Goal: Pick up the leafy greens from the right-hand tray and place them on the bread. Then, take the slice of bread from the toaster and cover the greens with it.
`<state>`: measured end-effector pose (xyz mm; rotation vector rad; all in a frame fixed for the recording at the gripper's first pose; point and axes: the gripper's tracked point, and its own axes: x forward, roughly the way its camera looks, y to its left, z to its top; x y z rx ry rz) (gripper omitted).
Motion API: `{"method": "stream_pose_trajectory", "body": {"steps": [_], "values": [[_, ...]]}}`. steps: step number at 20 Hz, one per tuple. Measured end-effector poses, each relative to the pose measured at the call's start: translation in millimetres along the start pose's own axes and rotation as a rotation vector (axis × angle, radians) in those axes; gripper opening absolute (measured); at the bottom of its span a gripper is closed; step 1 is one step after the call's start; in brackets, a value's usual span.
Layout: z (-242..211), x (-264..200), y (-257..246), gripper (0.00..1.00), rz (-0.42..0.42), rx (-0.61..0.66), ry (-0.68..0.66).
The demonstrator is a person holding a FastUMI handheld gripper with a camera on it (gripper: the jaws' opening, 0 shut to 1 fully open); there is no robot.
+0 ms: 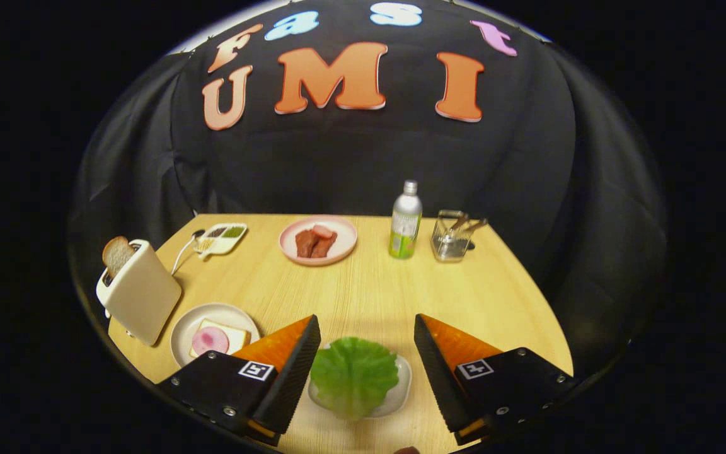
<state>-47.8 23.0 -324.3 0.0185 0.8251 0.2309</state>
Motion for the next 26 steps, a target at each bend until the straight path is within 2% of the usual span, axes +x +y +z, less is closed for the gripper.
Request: {"method": "stream_pose_trajectory", "body": {"steps": [9,14,17,21,23,25,26], "values": [[-78.8,24.1,13.2,0.89,0.063,-0.026,0.328],[-105.1,39.1,10.7,0.89,0.048,-0.037,0.47],[-114.6,48.2,9.4,0.82,0.037,0.007,0.537],[-128.2,54.9,7.1,0.81,-0.004,0.007,0.601],[-127.4,57.4,8.1,0.79,-0.02,-0.001,0.589],[-127.6,58.5,8.9,0.75,-0.039,0.034,0.572],[-125.9,58.4,7.9,0.67,-0.042,0.037,0.564]]}}
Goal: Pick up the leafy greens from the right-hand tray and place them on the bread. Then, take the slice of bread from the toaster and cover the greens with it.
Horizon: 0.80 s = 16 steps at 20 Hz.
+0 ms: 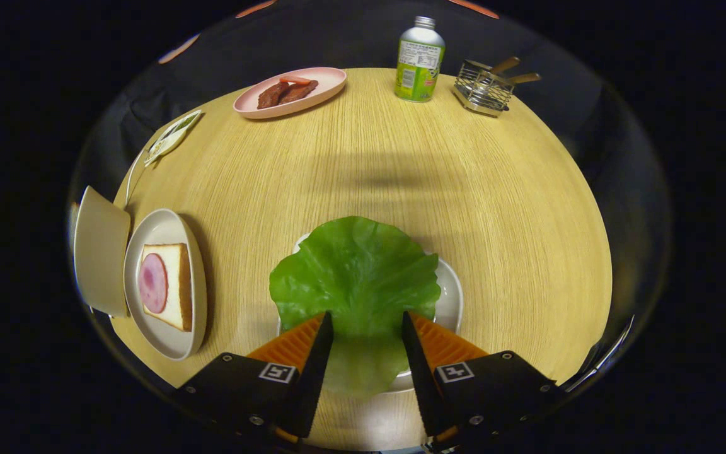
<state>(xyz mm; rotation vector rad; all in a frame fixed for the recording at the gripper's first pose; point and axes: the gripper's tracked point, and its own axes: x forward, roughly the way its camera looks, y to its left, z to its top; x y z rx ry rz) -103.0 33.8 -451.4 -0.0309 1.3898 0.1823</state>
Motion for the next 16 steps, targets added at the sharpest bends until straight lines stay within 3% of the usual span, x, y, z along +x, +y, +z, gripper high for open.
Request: {"method": "stream_pose_trajectory", "body": {"steps": [1,2,4,6,8,16], "values": [[2.4,-0.5,-2.0,0.6,-0.006,0.007,-0.013],[3.4,1.4,-1.7,0.39,-0.011,0.03,-0.024],[4.2,0.1,-1.2,0.21,-0.005,0.038,-0.035],[5.3,1.5,-5.4,0.09,-0.013,0.085,-0.019],[4.0,-2.1,-5.4,0.03,0.009,0.138,-0.001],[25.9,-54.4,26.0,0.01,0.126,0.162,-0.109]]}}
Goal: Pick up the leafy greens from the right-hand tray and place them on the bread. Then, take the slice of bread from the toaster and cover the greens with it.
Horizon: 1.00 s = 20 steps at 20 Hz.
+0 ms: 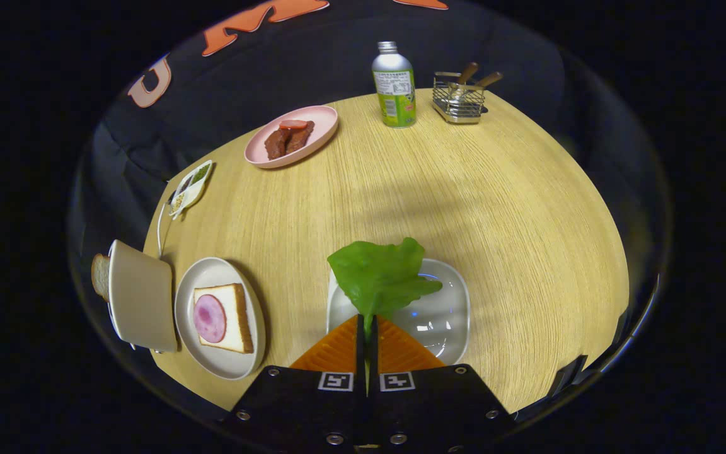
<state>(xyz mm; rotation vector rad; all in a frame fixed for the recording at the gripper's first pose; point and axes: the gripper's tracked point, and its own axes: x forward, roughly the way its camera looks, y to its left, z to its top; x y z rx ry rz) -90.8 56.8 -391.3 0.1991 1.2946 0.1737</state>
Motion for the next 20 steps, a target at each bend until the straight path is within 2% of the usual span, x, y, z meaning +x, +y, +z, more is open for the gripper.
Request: {"method": "stream_pose_trajectory", "body": {"steps": [8,20], "values": [[12.4,-29.7,66.4,0.01,0.102,-0.108,-0.041],[-22.4,-24.7,170.0,0.02,0.254,-0.288,0.03]]}}
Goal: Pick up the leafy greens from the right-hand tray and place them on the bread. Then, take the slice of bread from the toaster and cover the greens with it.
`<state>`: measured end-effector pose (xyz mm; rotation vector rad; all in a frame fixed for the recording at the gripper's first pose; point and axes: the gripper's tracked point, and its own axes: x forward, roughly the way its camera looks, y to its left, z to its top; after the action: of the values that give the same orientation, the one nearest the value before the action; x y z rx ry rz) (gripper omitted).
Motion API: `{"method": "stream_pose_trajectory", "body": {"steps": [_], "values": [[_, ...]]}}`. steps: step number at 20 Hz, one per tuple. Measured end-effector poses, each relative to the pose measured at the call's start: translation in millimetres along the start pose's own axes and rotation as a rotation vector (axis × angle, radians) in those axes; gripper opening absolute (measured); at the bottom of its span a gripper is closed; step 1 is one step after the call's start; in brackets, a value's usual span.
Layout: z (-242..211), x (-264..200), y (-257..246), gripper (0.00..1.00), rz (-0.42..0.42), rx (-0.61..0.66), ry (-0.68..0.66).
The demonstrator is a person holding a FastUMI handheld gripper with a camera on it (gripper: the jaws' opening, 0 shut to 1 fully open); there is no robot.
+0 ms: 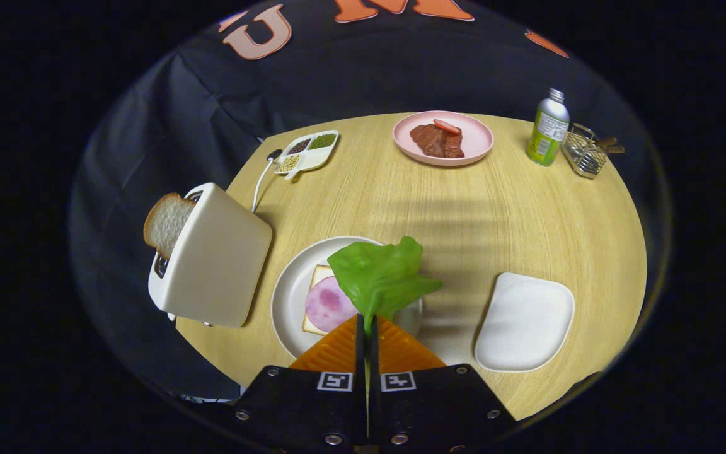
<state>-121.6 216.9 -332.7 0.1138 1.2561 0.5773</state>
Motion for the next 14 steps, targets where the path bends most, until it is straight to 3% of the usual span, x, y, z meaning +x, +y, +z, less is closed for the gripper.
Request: {"method": "stream_pose_trajectory", "body": {"steps": [4,9,14], "values": [[-1.9,15.9,25.8,0.02,0.022,-0.047,0.023],[-6.0,39.3,17.7,0.04,-0.05,-0.071,0.066],[-4.9,49.7,7.2,0.13,-0.071,-0.09,0.07]]}}
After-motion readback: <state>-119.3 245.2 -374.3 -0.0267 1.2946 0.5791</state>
